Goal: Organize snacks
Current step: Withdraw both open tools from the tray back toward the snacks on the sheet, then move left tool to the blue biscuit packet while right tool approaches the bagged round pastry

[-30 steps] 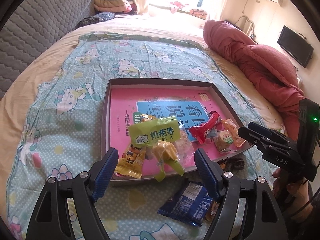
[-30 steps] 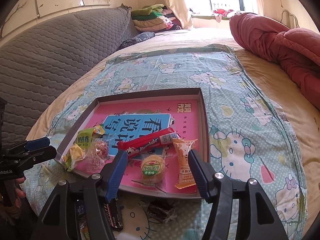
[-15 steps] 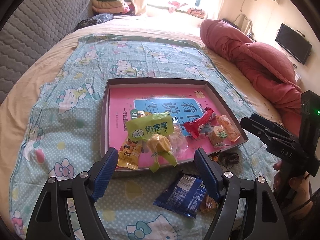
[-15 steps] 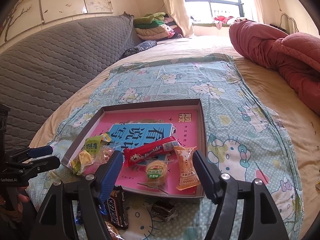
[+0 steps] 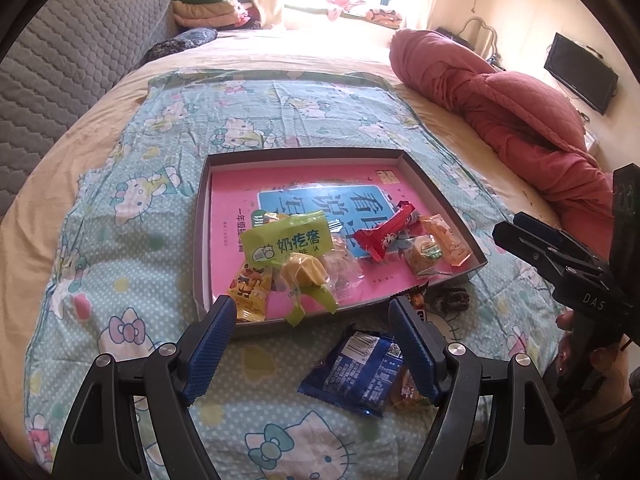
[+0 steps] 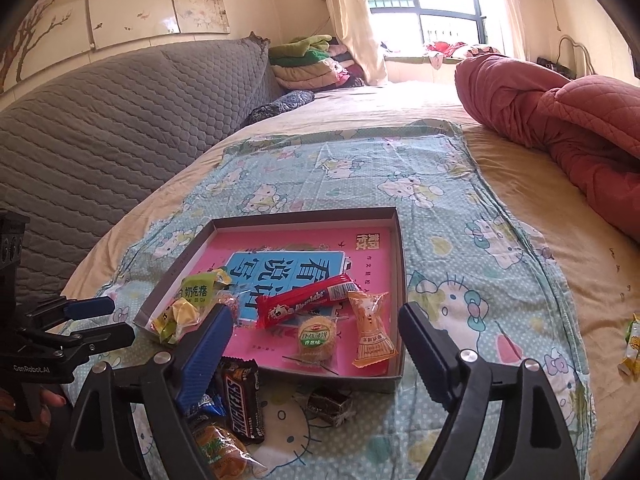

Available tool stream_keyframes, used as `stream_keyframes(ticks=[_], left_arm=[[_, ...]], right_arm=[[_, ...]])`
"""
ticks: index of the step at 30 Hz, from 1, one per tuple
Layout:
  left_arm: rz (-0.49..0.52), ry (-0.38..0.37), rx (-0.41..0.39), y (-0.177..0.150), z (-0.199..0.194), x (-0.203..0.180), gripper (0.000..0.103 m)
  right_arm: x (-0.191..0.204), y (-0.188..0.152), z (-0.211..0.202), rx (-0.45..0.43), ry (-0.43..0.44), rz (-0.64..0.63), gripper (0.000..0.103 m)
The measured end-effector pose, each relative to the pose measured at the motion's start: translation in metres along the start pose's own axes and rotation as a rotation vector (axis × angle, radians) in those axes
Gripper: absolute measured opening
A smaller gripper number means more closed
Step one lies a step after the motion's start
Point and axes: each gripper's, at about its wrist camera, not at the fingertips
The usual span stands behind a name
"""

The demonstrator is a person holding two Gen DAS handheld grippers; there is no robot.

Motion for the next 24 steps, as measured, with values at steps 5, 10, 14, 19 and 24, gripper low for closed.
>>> stream_keyframes(ticks=[5,10,14,19,24], left_arm=[[0.01,-0.002,0.004,-0.002,-0.004,-0.004,0.08],[0.013,-0.011,0.011,-0.005,-0.007,-0.005,0.08],[0.02,-0.019,0.023,-0.009,-0.008,-0.008,0.08],[0.028,-0.029,0.03,-0.013,-0.011,-0.011,0.08],[0.035,-0.038,0.036,-0.014,-0.013,-0.013,0.08]], right_arm=[[-0.001,-0.001,-0.011,-0.015,0.005,0.013,0.085],[-0.001,-0.001,-0.019,-0.022,0.01,0.028,0.085],[-0.003,-0.003,-0.025,-0.019,0.014,0.048,0.085],[-0.005,-0.006,-0.033,-0.016,0.023,0.068,0.086],[0.001,-0.013,-0.034,0.008,0.035,0.063,0.086]])
Point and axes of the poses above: each gripper's, at about its wrist camera, not at the fingertips, and z roughly the way its jaws point, x to its left, y to its top
